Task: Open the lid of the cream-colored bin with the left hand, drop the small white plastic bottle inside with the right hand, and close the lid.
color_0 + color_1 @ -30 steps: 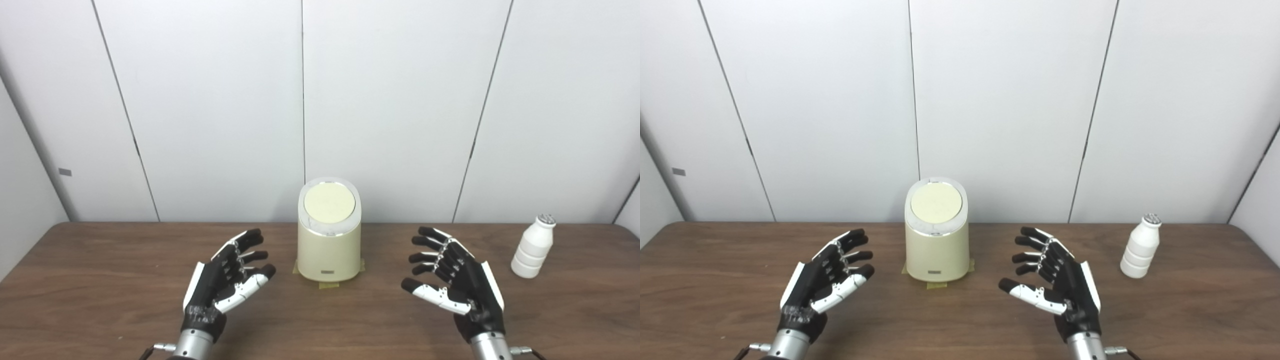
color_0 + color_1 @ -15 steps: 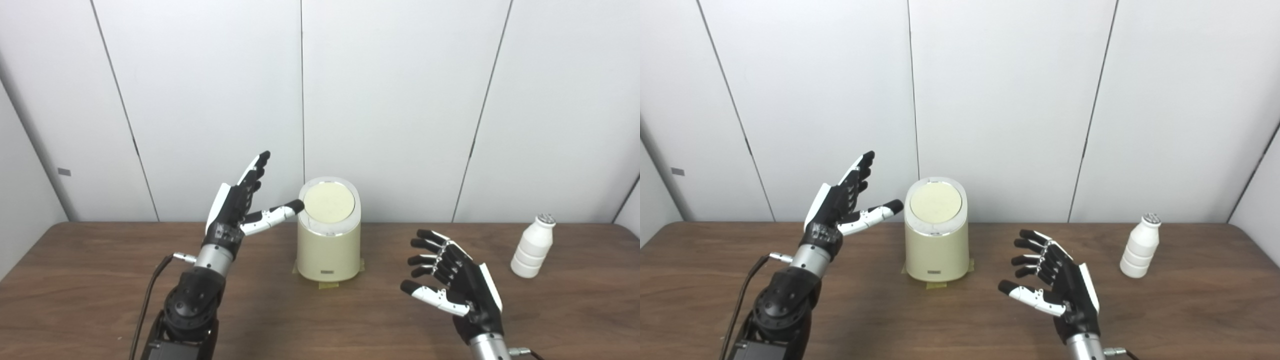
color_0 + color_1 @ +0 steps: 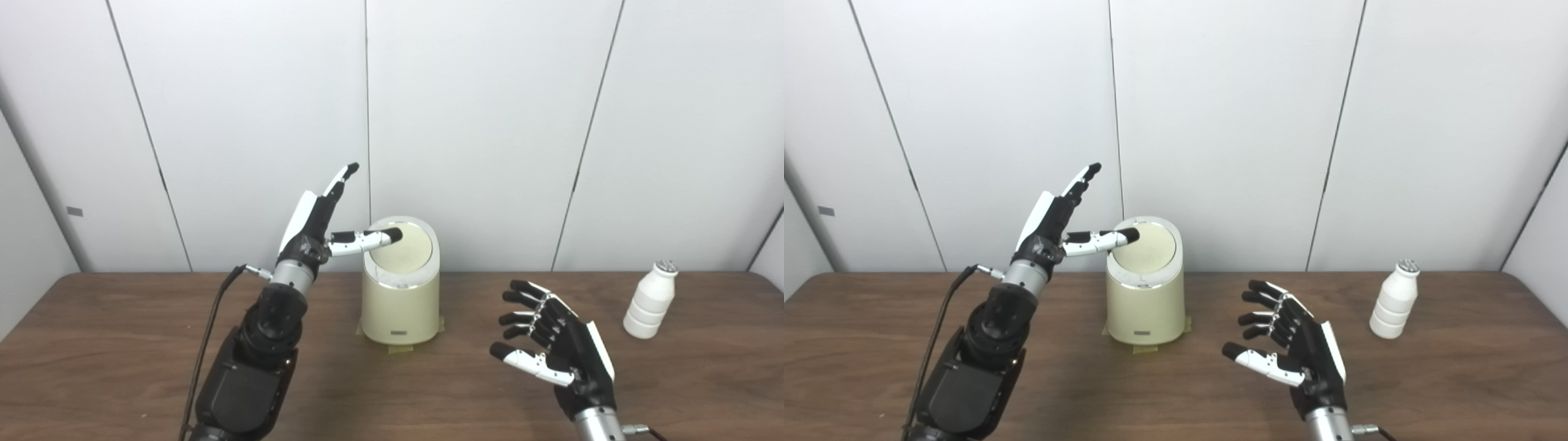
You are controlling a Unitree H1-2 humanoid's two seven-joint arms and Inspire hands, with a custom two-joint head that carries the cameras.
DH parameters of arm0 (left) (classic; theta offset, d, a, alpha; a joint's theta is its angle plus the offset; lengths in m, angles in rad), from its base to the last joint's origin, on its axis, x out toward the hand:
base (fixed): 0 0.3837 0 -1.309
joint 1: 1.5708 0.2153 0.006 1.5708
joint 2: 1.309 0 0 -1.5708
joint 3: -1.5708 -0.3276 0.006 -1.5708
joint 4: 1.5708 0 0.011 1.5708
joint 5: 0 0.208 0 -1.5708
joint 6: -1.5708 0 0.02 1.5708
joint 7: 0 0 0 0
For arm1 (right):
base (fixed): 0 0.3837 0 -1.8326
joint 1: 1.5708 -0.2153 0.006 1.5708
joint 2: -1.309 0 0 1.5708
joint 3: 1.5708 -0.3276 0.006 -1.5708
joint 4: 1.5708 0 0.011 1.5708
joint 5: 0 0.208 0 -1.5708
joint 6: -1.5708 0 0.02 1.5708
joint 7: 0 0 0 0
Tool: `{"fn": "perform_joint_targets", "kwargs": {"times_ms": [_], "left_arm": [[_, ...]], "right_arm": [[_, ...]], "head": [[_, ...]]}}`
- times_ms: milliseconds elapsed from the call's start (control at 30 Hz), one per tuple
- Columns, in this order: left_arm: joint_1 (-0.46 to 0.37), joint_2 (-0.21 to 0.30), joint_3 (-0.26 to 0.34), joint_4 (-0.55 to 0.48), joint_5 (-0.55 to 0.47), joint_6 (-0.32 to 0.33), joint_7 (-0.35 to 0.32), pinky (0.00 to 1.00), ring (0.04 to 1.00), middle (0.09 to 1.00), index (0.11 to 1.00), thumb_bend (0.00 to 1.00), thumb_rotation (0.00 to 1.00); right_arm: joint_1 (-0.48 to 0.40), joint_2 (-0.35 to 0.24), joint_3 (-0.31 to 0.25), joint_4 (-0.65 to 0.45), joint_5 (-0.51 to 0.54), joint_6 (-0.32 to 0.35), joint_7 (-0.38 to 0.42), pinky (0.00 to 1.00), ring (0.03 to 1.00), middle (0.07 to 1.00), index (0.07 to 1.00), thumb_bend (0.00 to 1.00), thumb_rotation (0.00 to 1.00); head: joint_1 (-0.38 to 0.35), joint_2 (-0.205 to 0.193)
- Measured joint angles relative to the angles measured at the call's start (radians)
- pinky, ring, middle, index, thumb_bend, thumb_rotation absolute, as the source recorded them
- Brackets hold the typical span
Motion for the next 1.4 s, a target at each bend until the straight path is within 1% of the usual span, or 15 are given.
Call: {"fn": "perform_joint_targets", "kwargs": {"times_ms": [100, 167, 267, 367, 433, 633, 800, 933, 1033, 1133, 1200, 1267, 1400], "left_arm": [[-0.008, 0.001, -0.010, 0.041, 0.024, -0.025, 0.009, 1.00, 1.000, 1.000, 1.000, 0.92, 0.21], [-0.012, 0.003, -0.016, 0.062, 0.042, -0.034, 0.026, 1.00, 1.000, 1.000, 1.000, 0.92, 0.18], [-0.014, 0.003, -0.023, 0.074, 0.054, -0.035, 0.034, 1.00, 1.000, 1.000, 1.000, 0.91, 0.16], [-0.017, 0.002, -0.045, 0.083, 0.081, -0.035, 0.037, 0.97, 1.000, 1.000, 1.000, 0.89, 0.14], [-0.018, 0.001, -0.059, 0.088, 0.100, -0.035, 0.039, 0.99, 1.000, 1.000, 1.000, 0.87, 0.14], [-0.022, 0.001, -0.074, 0.118, 0.132, -0.035, 0.049, 1.00, 1.000, 1.000, 1.000, 0.83, 0.11], [-0.023, 0.001, -0.078, 0.141, 0.148, -0.035, 0.051, 1.00, 1.000, 1.000, 1.000, 0.80, 0.10], [-0.032, 0.000, -0.091, 0.153, 0.168, -0.034, 0.068, 0.95, 1.000, 1.000, 1.000, 0.79, 0.09], [-0.048, -0.002, -0.104, 0.177, 0.191, -0.033, 0.080, 0.94, 1.000, 1.000, 1.000, 0.76, 0.08], [-0.058, -0.003, -0.111, 0.184, 0.204, -0.033, 0.084, 0.95, 1.000, 1.000, 1.000, 0.74, 0.08], [-0.060, -0.005, -0.112, 0.185, 0.205, -0.031, 0.085, 0.95, 1.000, 1.000, 1.000, 0.74, 0.07], [-0.060, -0.007, -0.112, 0.187, 0.206, -0.030, 0.086, 0.91, 1.000, 1.000, 1.000, 0.74, 0.07], [-0.061, -0.008, -0.113, 0.194, 0.220, -0.030, 0.096, 0.90, 1.000, 1.000, 1.000, 0.74, 0.07]], "right_arm": [[0.000, 0.000, 0.000, 0.000, -0.001, -0.002, -0.001, 0.48, 0.576, 0.713, 0.726, 0.79, 0.18], [0.000, 0.001, 0.000, 0.000, -0.001, -0.002, -0.001, 0.49, 0.579, 0.712, 0.725, 0.79, 0.18], [0.000, 0.001, 0.000, 0.000, -0.005, -0.002, -0.003, 0.48, 0.577, 0.712, 0.724, 0.78, 0.17], [0.000, 0.001, 0.000, 0.000, -0.006, -0.002, -0.004, 0.48, 0.570, 0.712, 0.725, 0.78, 0.17], [0.000, 0.002, 0.000, 0.000, -0.005, -0.002, -0.004, 0.47, 0.570, 0.711, 0.726, 0.78, 0.17], [0.000, 0.008, 0.000, -0.009, -0.006, -0.001, -0.011, 0.47, 0.581, 0.715, 0.729, 0.77, 0.15], [0.001, 0.011, 0.001, -0.013, -0.007, 0.001, -0.012, 0.48, 0.581, 0.717, 0.731, 0.78, 0.17], [0.003, 0.012, 0.002, -0.027, -0.007, 0.003, -0.012, 0.48, 0.579, 0.719, 0.732, 0.77, 0.16], [0.004, 0.014, 0.005, -0.035, -0.009, 0.003, -0.012, 0.48, 0.583, 0.718, 0.732, 0.77, 0.17], [0.006, 0.018, 0.010, -0.035, -0.013, 0.003, -0.011, 0.48, 0.581, 0.721, 0.734, 0.77, 0.17], [0.006, 0.020, 0.011, -0.036, -0.013, 0.003, -0.011, 0.48, 0.577, 0.720, 0.733, 0.76, 0.17], [0.006, 0.021, 0.011, -0.036, -0.013, 0.004, -0.011, 0.48, 0.575, 0.717, 0.730, 0.76, 0.15], [0.008, 0.022, 0.013, -0.042, -0.016, 0.015, -0.011, 0.48, 0.580, 0.722, 0.733, 0.76, 0.16]], "head": [[-0.003, 0.002], [-0.003, 0.003], [-0.005, 0.005], [-0.008, 0.005], [-0.009, 0.006], [-0.017, 0.008], [-0.018, 0.008], [-0.023, 0.009], [-0.025, 0.009], [-0.026, 0.009], [-0.025, 0.011], [-0.025, 0.011], [-0.023, 0.012]]}}
